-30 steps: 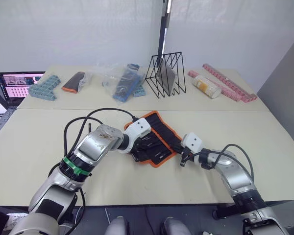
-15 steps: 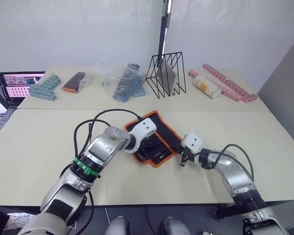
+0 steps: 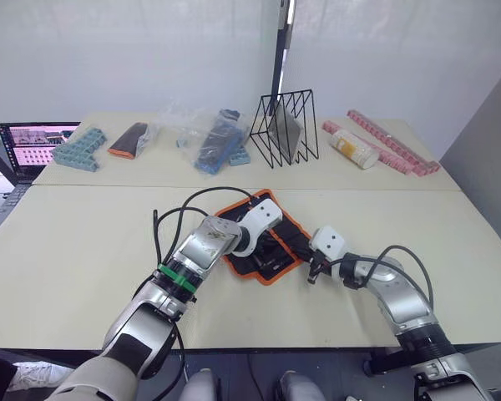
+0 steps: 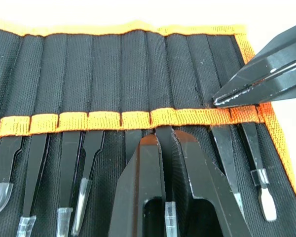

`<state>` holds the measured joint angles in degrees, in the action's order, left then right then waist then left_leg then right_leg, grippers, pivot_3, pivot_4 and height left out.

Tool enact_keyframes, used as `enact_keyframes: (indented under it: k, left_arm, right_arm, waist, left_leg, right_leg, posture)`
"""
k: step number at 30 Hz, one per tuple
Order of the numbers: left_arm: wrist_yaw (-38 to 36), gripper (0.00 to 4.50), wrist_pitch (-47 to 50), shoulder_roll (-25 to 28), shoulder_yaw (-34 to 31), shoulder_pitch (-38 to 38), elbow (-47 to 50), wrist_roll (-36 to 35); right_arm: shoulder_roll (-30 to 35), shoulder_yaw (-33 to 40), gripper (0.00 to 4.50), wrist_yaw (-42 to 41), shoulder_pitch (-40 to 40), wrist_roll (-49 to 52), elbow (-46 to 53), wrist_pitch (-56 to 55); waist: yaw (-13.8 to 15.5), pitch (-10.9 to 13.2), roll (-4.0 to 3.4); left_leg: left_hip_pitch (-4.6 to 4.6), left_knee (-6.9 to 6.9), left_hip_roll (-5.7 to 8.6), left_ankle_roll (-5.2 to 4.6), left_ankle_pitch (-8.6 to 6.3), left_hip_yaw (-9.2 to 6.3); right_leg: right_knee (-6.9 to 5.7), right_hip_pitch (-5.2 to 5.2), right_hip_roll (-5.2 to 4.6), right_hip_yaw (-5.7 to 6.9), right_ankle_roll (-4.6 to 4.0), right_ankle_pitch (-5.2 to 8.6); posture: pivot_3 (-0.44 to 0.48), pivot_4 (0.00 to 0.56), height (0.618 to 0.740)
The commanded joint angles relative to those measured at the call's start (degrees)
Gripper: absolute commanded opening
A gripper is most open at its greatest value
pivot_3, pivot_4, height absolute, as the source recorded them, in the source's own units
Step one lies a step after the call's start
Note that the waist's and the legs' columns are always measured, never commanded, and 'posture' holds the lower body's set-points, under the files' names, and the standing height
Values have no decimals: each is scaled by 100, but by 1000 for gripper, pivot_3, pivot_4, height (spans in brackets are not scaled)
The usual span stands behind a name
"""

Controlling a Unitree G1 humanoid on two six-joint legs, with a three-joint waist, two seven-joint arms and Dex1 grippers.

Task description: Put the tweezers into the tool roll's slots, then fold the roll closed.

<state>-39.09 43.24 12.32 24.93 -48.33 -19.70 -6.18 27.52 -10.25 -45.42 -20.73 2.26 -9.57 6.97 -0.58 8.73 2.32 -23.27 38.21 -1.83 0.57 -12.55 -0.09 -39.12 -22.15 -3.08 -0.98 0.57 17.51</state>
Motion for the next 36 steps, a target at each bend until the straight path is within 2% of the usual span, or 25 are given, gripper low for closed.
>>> enact_keyframes:
  k: [1, 3, 11, 13, 16, 19, 24, 27, 29, 33, 36]
  left_arm:
    - [78, 41, -175, -74, -27, -133, -104, 228]
    - [67, 41, -73, -36, -50, -99, 27, 239]
    - [-16, 2814, 771, 393, -326, 227, 1226, 75]
    - [-11, 3377, 986, 544, -485, 346, 1530, -18]
    - [20, 4458, 1181, 840, -928, 512, 1798, -167]
    - [-30, 4458, 1331, 1199, -1510, 602, 2128, -406]
    - [-267, 4458, 1332, 2463, -2203, 966, 2722, -485]
    - [-381, 4458, 1126, 3005, -2810, 1486, 2967, -646]
    - [-199, 4458, 747, 3427, -2970, 2023, 3011, -315]
    - [170, 4458, 697, 3326, -4009, 2961, 3476, -546]
    - [324, 4458, 601, 2868, -4913, 3742, 4225, -890]
  right_arm:
    - [-55, -338, 0, -100, 234, -184, -159, 275]
    - [-53, -349, 0, -102, 241, -187, -159, 280]
    - [-54, -407, 0, -155, 171, -224, -276, 237]
    - [-75, -419, 0, -171, 114, -237, -364, 205]
    - [-144, -449, 0, -189, 3, -266, -539, 135]
    - [-187, -465, 0, -238, -76, -281, -664, 67]
    - [-217, -436, 0, -284, -241, -302, -966, -48]
    - [-236, -463, 0, -323, -326, -333, -1160, -166]
    - [-253, -491, 0, -357, -369, -341, -1256, -235]
    - [-264, -522, 0, -445, -437, -351, -1363, -316]
    - [-257, -553, 0, -530, -505, -364, -1468, -380]
  waist:
    - [3, 0, -1]
    - [6, -1, 0]
    - [-42, -1, -2]
    - [-52, -1, -3]
    - [-65, -1, -3]
    - [-59, -1, -3]
    - [-131, -1, -4]
    - [-146, 0, -5]
    - [-149, -1, -5]
    - [-140, 0, 6]
    - [-128, -6, 16]
  left_leg:
    - [0, 4, 0, 0, 0, 0]
    - [-1, 8, 0, 0, 0, 0]
    - [-8, 7, -4, -1, -1, -3]
    - [-5, 4, -5, -2, -1, -4]
    - [-1, 2, -8, -2, -1, -9]
    - [0, 3, -10, -1, -1, -12]
    - [8, -4, -13, -1, -1, -21]
    - [15, -13, -13, -1, -1, -36]
    - [14, -13, -10, -1, -1, -38]
    - [18, -16, -12, -1, -2, -36]
    - [16, -16, -12, -1, -2, -32]
  right_leg:
    - [-1, 2, -1, 0, 1, -1]
    - [-3, 2, -1, 0, 3, -1]
    - [-7, -8, 5, -1, 3, -1]
    - [-7, -8, 6, -3, 3, -1]
    - [-7, -8, 6, -3, 3, -1]
    - [-7, -8, 7, -2, 2, -2]
    - [-9, -9, 8, -5, 1, -2]
    - [-12, -8, 4, -5, 1, -2]
    - [-11, -8, -3, -3, 1, -2]
    - [-13, -9, -11, 1, 0, -2]
    - [-7, -8, -26, 6, -1, -3]
  posture:
    - [0, 150, 685]
    - [0, 150, 685]
    - [0, 150, 685]
    - [0, 150, 685]
    - [0, 150, 685]
    - [0, 150, 685]
    - [0, 150, 685]
    - [0, 150, 685]
    - [0, 150, 685]
    - [0, 150, 685]
    - [0, 150, 685]
